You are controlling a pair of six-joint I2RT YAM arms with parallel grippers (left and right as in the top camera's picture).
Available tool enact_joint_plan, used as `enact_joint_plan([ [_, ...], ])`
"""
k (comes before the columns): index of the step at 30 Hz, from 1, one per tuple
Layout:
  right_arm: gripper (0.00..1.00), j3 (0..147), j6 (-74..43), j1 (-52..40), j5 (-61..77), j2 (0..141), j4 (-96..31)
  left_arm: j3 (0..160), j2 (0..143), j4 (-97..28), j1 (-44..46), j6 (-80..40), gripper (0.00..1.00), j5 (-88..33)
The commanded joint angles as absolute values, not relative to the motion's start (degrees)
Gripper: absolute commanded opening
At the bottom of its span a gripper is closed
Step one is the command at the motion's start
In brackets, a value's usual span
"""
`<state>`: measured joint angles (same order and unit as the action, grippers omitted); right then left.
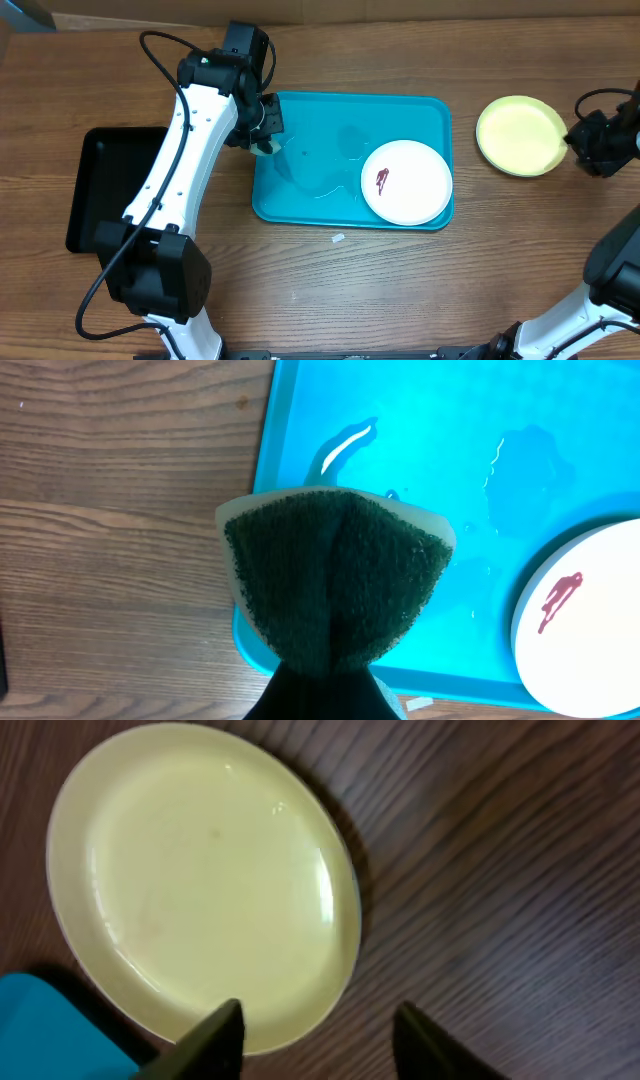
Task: Clean dirty plates on tray and stack at the side
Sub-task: 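Set the yellow plate on the light-blue plate and release, then grasp the white plate rim with the right gripper and pull it right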
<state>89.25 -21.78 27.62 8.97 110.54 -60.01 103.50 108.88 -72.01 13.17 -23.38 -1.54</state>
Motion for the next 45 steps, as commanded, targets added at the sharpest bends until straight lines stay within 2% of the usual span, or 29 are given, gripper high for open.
enact_joint_plan([
  [1, 0.59, 89.30, -21.45, 26.09, 10.02, 109.75, -60.77, 103.33, 109.19, -71.70, 13.54, -22.24, 0.04, -1.98],
  [7, 0.66, 89.30, -13.76, 20.60, 20.75, 109.73, -67.88, 103.33, 109.27, -71.35, 13.54, -22.24, 0.04, -1.98],
  [15, 0.66, 89.30, -14.24, 9.93, 20.62, 109.67, -77.36, 103.33, 109.40, -71.31, 13.54, -22.24, 0.04, -1.98],
  [18, 0.66, 89.30, -18.17, 5.93, 16.64, 109.67, -77.95, 103.33, 109.40, -71.31, 13.54, -22.24, 0.04, -1.98],
  [21, 0.67, 89.19, -27.27, 1.63, 5.74, 109.67, -78.61, 103.33, 109.40, -71.35, 13.54, -22.26, 0.04, -2.00],
  [24, 0.67, 89.08, -30.11, -2.07, 3.86, 109.67, -79.79, 103.33, 109.40, -71.42, 13.54, -22.24, 0.04, -1.98],
  [30, 0.70, 88.40, -39.88, -8.78, -2.76, 109.67, -79.18, 103.33, 109.40, -71.37, 13.54, -22.26, 0.04, -2.02],
  [35, 0.70, 84.55, -44.69, -10.87, -3.84, 109.67, -77.60, 103.33, 109.40, -71.53, 13.54, -22.24, 0.04, -2.00],
  [45, 0.71, 77.19, -41.80, -12.73, -1.28, 109.67, -68.71, 103.33, 109.40, -71.29, 13.54, -22.26, 0.04, -2.02],
])
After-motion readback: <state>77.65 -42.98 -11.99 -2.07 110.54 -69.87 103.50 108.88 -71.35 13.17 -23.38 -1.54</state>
